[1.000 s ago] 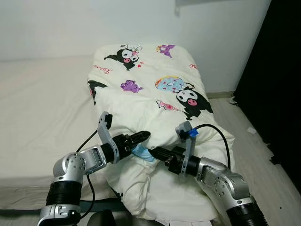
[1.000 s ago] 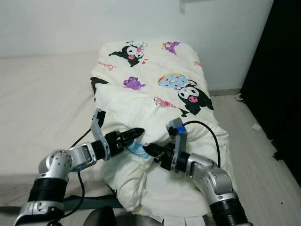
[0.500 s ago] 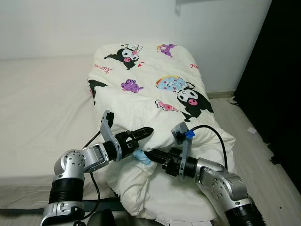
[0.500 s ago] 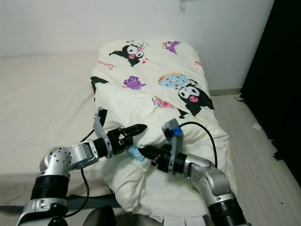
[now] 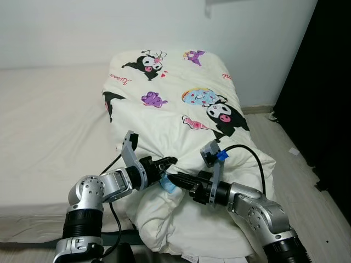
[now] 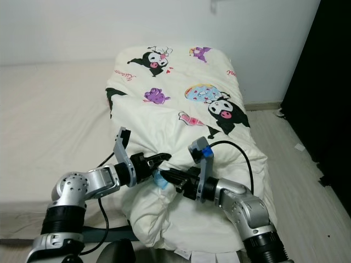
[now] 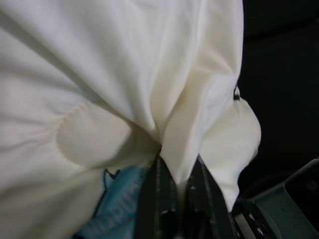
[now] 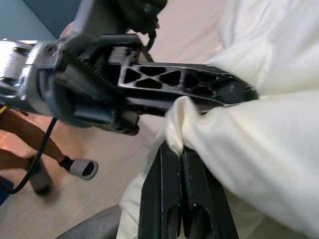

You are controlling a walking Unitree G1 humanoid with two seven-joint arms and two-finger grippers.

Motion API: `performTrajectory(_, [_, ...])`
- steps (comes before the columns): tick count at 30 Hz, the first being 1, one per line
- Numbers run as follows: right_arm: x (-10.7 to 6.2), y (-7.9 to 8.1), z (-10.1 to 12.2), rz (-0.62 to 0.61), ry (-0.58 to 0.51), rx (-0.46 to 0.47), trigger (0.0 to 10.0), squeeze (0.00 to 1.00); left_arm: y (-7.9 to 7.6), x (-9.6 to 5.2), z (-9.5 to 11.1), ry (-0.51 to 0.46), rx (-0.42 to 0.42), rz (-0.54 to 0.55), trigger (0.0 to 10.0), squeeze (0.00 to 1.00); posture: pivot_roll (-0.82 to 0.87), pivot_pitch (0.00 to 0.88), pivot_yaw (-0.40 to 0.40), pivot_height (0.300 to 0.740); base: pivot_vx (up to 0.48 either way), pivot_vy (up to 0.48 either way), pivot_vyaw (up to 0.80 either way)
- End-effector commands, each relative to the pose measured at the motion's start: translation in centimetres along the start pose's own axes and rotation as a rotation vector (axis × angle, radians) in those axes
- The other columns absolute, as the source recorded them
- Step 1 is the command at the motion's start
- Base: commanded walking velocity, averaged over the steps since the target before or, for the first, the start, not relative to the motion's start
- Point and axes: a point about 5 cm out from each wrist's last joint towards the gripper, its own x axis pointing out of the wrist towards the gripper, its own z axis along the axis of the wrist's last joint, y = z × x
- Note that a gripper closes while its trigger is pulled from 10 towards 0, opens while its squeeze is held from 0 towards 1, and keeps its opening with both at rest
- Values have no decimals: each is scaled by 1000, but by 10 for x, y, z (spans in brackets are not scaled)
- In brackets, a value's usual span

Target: Clean up the room

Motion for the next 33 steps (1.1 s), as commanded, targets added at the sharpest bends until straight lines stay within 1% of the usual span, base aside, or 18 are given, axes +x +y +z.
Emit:
performTrajectory(1, [4, 9, -3, 41, 11, -24, 5059, 0, 4, -4, 11, -54, 12, 45, 0, 0, -107, 124, 91, 510, 0, 0, 0])
performTrajectory(2, [4, 9, -3, 41, 11, -24, 5059, 0, 4, -4, 11, -54, 12, 45, 0, 0, -107, 124, 91, 510, 0, 0, 0])
performTrajectory(3, [3, 9, -5, 37, 16, -25, 10000, 0, 4, -6, 20, -99, 26, 59, 0, 0, -107, 124, 90, 510, 0, 0, 0])
performTrajectory(4, [2, 10, -7, 36, 22, -28, 10000, 953, 4, -9, 28, -137, 37, 73, 0, 0, -107, 124, 90, 510, 0, 0, 0])
performTrajectory(10, [-9, 13, -17, 42, 58, -17, 10000, 1000, 1, -25, 50, -221, 95, 110, 0, 0, -103, 128, 87, 510, 0, 0, 0])
performTrajectory(13, [-21, 15, -25, 40, 87, -4, 10000, 1000, -2, -39, 62, -252, 163, 145, 0, 0, -102, 128, 86, 510, 0, 0, 0])
performTrajectory(15, [-35, 15, -31, 25, 113, 4, 10000, 1000, -1, -55, 72, -258, 240, 205, 0, 0, -101, 129, 85, 510, 0, 0, 0])
performTrajectory(17, [-40, 15, -32, 20, 121, 5, 10000, 1000, 0, -61, 75, -260, 260, 225, 0, 0, -101, 129, 85, 510, 0, 0, 0])
performTrajectory(19, [-55, 16, -32, 12, 126, 5, 10000, 1000, 5, -84, 83, -252, 371, 345, 0, 0, -92, 128, 87, 510, 0, 0, 0])
performTrajectory(20, [-55, 16, -32, 12, 126, 5, 10000, 1000, 5, -84, 83, -252, 371, 345, 0, 0, -92, 128, 87, 510, 0, 0, 0])
performTrajectory(22, [-70, 19, -30, 14, 118, 11, 10000, 1000, 10, -111, 90, -240, 480, 485, 0, 0, -80, 133, 83, 510, 0, 0, 0])
performTrajectory(23, [-70, 19, -30, 14, 118, 11, 10000, 1000, 10, -111, 90, -240, 480, 485, 0, 0, -80, 133, 83, 510, 0, 0, 0])
performTrajectory(24, [-86, 20, -25, 5, 91, 27, 10000, 1000, 16, -145, 92, -244, 557, 651, 0, 0, -59, 134, 77, 510, 0, 0, 0])
performTrajectory(27, [-91, 20, -23, 1, 78, 34, 10000, 1000, 18, -156, 92, -243, 586, 710, 0, 0, -59, 134, 77, 510, 0, 0, 0])
performTrajectory(28, [-98, 19, -19, -4, 45, 52, 10000, 1000, 27, -184, 89, -279, 601, 857, 0, 0, -44, 138, 71, 510, 0, 0, 0])
performTrajectory(29, [-100, 19, -18, -3, 34, 59, 10000, 1000, 30, -193, 88, -297, 603, 910, 0, 0, -39, 138, 67, 510, 0, 0, 0])
performTrajectory(32, [-100, 20, -18, 1, 27, 65, 10000, 1000, 32, -201, 86, -309, 605, 951, 0, 0, -33, 139, 66, 510, 0, 0, 0])
performTrajectory(33, [-99, 21, -17, 10, 22, 71, 10000, 1000, 37, -216, 79, -342, 565, 1013, 0, 0, -16, 141, 62, 510, 0, 0, 0])
